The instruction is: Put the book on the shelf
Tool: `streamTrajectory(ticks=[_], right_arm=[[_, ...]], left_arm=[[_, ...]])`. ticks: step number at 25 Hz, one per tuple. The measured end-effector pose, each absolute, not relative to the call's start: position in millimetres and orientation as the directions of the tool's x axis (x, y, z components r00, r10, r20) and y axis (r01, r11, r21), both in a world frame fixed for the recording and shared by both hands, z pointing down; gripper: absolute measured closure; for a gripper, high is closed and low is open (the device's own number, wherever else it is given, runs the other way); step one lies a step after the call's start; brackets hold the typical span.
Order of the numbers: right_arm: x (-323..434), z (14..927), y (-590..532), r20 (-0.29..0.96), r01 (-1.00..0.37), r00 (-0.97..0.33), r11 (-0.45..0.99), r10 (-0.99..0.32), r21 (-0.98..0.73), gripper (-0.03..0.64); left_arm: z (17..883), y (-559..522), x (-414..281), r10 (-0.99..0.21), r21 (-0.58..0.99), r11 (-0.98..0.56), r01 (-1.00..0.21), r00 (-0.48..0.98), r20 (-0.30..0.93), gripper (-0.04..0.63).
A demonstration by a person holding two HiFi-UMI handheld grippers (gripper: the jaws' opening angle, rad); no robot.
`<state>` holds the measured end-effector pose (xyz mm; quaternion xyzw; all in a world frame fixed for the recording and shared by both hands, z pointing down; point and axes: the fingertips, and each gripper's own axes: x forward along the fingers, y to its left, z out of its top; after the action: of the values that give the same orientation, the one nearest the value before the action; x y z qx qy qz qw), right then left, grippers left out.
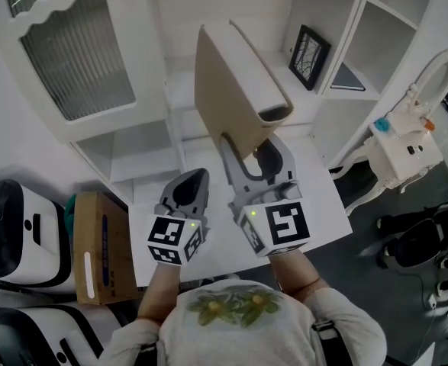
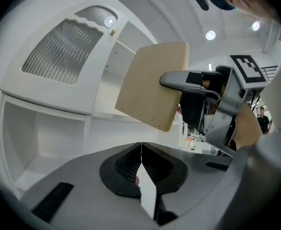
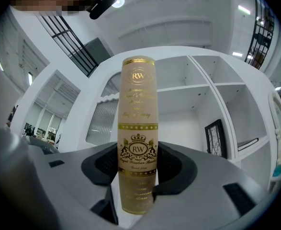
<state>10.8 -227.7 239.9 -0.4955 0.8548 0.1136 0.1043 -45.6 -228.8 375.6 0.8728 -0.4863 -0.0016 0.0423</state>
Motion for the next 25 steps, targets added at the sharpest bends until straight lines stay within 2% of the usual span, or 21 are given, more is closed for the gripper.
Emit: streamTrajectory(ticks=[25], right_arm=[[-9.2,237.7,-268.4,-0.250,-0.883,-0.466,0.465,-0.849,0.070,0.397]], left_arm=[[372.0,-242.7,-66.3,-0.861,0.069,-0.506,-0.860,0.508,0.017,0.566]])
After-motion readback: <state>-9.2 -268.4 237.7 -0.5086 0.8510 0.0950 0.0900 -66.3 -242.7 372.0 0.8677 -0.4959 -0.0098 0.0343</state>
